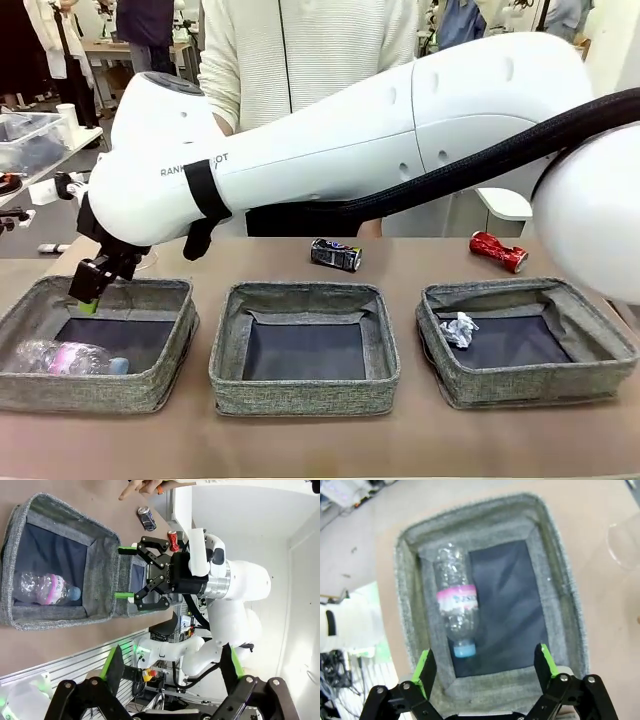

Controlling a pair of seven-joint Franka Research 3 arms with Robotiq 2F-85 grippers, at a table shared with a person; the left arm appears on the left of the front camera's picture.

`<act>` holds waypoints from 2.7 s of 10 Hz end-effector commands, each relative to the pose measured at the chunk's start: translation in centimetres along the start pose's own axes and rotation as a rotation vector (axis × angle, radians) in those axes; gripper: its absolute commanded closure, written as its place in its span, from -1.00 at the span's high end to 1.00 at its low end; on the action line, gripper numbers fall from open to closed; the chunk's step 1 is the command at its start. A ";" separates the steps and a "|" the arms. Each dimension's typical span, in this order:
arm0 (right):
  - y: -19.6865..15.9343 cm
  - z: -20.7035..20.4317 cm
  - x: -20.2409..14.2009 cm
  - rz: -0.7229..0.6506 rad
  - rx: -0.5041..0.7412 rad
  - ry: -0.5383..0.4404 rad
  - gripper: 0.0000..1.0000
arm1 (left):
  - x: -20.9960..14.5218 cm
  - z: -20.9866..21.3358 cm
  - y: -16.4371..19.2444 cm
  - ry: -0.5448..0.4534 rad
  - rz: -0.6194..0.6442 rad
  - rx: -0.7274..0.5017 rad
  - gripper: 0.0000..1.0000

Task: Sort the waste into the appropriate baskets.
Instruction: Place the picked waste into the Fabric basket indicated by the person.

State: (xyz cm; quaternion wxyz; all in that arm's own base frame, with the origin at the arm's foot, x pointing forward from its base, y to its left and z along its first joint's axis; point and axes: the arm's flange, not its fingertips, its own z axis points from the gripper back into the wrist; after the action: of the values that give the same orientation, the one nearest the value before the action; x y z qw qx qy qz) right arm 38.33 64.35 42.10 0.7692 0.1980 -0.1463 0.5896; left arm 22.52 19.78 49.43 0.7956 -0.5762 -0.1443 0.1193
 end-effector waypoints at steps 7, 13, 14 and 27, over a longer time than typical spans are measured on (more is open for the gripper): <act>2.0 15.6 -13.2 -0.462 0.049 -0.039 1.00 | 1.4 -8.5 1.2 0.226 -0.096 -0.119 1.00; 2.7 20.2 -18.2 -0.723 0.159 -0.099 1.00 | 1.1 -16.3 1.1 0.412 -0.146 -0.152 1.00; 2.7 20.2 -18.2 -0.723 0.159 -0.099 1.00 | 1.1 -16.3 1.1 0.412 -0.146 -0.152 1.00; 1.3 33.8 -61.0 -1.033 0.771 -0.555 1.00 | 2.6 -19.4 4.2 0.502 -0.023 -0.179 1.00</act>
State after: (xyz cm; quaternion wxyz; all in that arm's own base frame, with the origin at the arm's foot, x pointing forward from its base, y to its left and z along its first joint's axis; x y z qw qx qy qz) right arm 24.65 -5.24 49.27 0.7571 0.6505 -0.0075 0.0603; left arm 31.97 4.72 39.66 0.7617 -0.6443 0.0453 -0.0510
